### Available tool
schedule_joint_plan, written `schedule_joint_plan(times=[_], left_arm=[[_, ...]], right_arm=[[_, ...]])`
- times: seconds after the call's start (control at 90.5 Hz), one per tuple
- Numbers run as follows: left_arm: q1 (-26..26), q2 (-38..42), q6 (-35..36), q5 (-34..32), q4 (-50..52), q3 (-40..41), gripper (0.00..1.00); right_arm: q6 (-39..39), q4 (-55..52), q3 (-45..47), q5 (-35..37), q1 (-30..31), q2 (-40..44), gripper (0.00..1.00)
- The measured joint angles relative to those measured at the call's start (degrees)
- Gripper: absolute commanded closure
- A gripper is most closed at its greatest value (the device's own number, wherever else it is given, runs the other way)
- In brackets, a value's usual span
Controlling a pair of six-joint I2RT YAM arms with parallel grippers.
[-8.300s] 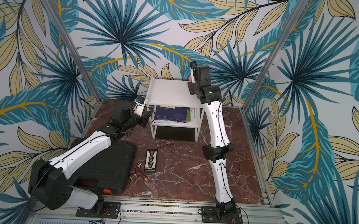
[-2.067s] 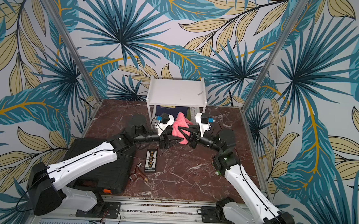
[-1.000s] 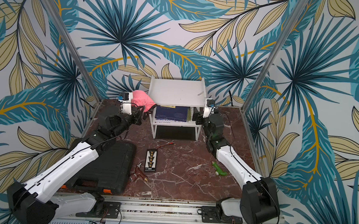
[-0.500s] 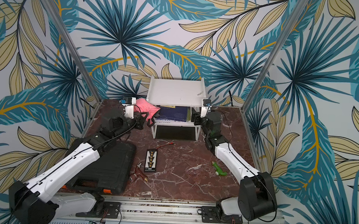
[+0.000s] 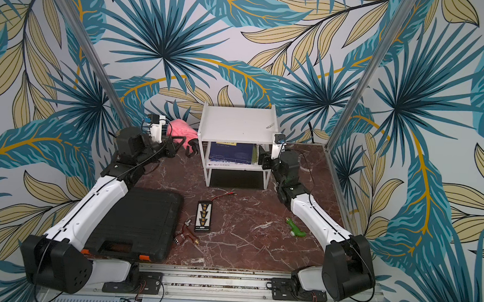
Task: Wipe the bookshelf clean with a cloth
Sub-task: Wipe the dust from the shelf.
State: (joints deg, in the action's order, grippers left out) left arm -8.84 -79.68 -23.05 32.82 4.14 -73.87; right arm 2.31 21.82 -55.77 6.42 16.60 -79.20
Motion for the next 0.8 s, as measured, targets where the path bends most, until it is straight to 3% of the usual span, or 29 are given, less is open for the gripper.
schedule_joint_plan(times=[0.122, 0.309, 0.564, 0.796], left_arm=[[-0.3, -3.0, 0.6, 6.6, -0.5, -2.6, 1.0], [0.0, -1.5, 1.3, 6.6, -1.3, -0.3, 1.0], [1.0, -20.3, 4.0, 8.6, 4.4, -25.9, 1.0], [1.1, -14.4, 0.9, 8.0, -0.9, -13.7, 1.0]], right_arm=[[0.0, -1.7, -0.4, -0.5, 0.0, -0.1, 0.22], [0.3, -2.4, -0.7, -0.6, 0.0, -0.3, 0.23], [1.8, -2.4, -1.4, -1.8, 0.0, -0.8, 0.25], [3.1, -2.6, -1.9, -5.2, -0.1, -0.9, 0.26]])
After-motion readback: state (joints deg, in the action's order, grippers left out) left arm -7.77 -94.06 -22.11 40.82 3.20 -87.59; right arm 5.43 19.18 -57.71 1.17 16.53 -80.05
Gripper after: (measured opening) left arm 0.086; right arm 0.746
